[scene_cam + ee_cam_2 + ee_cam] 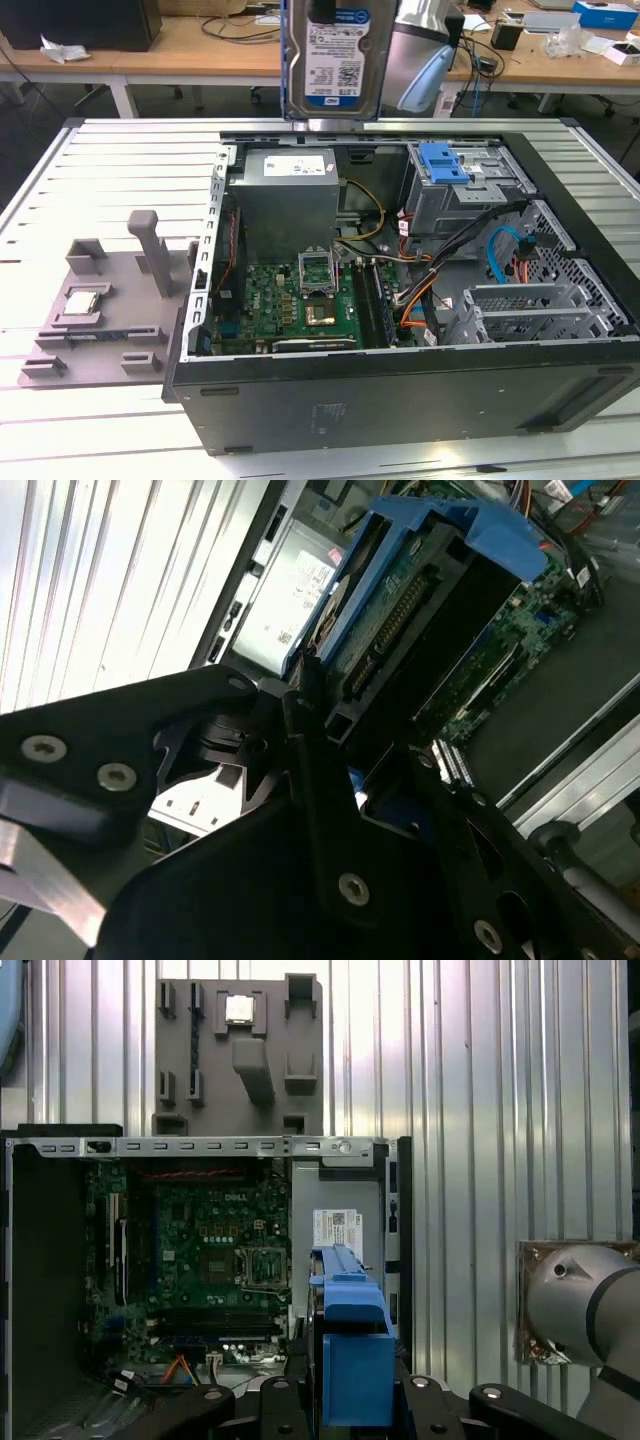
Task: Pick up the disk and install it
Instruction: 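Pick up the disk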
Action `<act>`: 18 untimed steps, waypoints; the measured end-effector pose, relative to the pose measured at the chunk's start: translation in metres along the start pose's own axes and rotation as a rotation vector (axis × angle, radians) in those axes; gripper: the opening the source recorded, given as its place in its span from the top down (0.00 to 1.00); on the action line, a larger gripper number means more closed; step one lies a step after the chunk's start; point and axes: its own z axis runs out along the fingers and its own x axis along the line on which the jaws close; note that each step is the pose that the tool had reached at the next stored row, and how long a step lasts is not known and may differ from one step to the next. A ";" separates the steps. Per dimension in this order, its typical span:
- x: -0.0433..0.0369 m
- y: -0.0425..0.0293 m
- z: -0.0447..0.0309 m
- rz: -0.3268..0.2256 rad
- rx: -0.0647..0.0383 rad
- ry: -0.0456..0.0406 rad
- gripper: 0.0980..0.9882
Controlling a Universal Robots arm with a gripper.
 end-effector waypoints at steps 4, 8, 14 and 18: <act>-0.0002 -0.0155 -0.0005 0.000 0.000 0.0000 0.70; -0.0004 -0.0393 -0.0011 0.000 -0.001 -0.0001 0.70; -0.0005 -0.0437 -0.0013 0.000 -0.001 -0.0001 0.70; 0.0020 -0.0438 -0.0013 0.000 -0.001 -0.0001 0.70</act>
